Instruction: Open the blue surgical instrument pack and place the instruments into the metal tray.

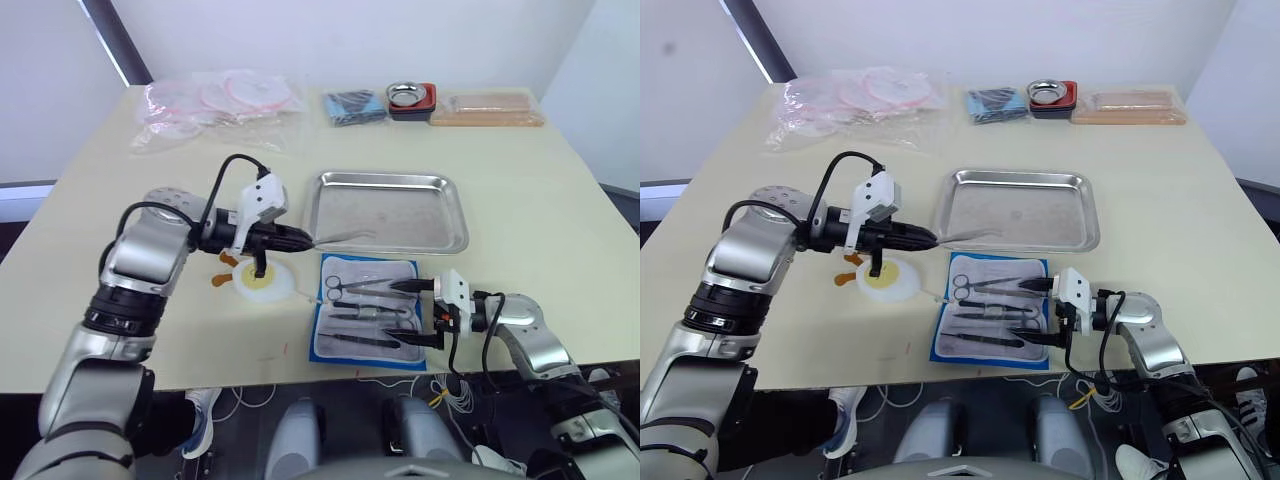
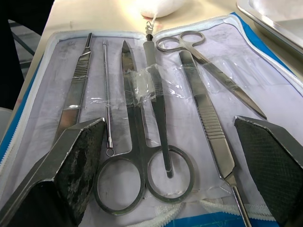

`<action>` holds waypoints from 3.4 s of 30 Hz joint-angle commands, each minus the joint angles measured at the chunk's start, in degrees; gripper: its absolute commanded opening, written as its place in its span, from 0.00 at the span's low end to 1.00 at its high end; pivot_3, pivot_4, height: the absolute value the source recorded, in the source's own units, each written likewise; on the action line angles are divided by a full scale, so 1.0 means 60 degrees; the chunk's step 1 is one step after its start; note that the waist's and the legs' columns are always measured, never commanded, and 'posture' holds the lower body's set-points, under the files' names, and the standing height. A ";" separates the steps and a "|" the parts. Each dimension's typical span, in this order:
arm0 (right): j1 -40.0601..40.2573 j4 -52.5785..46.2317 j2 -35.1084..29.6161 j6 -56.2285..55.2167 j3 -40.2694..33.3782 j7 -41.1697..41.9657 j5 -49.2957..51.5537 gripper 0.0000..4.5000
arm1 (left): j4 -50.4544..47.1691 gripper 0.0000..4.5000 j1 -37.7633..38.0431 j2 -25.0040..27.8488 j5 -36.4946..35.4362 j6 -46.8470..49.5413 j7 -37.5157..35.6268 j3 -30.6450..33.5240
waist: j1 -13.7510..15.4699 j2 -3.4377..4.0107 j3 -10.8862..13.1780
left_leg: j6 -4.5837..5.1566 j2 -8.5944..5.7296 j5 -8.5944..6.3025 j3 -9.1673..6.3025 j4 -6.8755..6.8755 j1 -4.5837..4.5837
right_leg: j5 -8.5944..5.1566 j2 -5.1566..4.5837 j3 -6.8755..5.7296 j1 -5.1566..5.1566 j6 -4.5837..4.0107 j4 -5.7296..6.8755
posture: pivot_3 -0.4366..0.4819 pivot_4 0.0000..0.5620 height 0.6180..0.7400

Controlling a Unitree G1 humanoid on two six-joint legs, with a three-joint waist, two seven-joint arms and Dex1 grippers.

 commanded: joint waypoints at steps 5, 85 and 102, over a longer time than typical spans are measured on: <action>0.0457 0.0799 -0.0075 0.0447 0.0662 0.0067 -0.0604 1.00 | -0.0942 0.01 -0.0078 -0.1979 -0.0032 0.1345 0.3875 0.1004 | -0.0007 -0.0008 -0.0006 | 0.0000 -0.0001 0.0000 0.0001 0.0000 0.0002 | 0.0002 0.0007 0.0013 0.0001 0.0000 0.0003 | 0.48 0.27 1.00; 0.0636 0.0899 -0.0110 0.0120 0.0632 0.0077 -0.0594 1.00 | -0.0953 0.39 0.1362 -0.1509 -0.1493 -0.1850 0.2396 0.0990 | 0.0037 -0.0008 -0.0047 | -0.0005 -0.0015 -0.0002 0.0004 -0.0033 0.0022 | -0.0023 -0.0005 0.0016 0.0010 -0.0054 -0.0012 | 0.48 0.27 1.00; 0.0488 0.1069 -0.0134 0.0108 0.0584 0.0233 -0.0550 1.00 | 0.1232 0.99 0.1463 0.2656 -0.3194 -0.5439 -0.3559 0.0191 | 0.0046 -0.0016 -0.0048 | -0.0004 0.0009 -0.0002 0.0016 -0.0048 0.0033 | -0.0049 -0.0004 0.0011 0.0009 -0.0087 -0.0008 | 0.48 0.27 1.00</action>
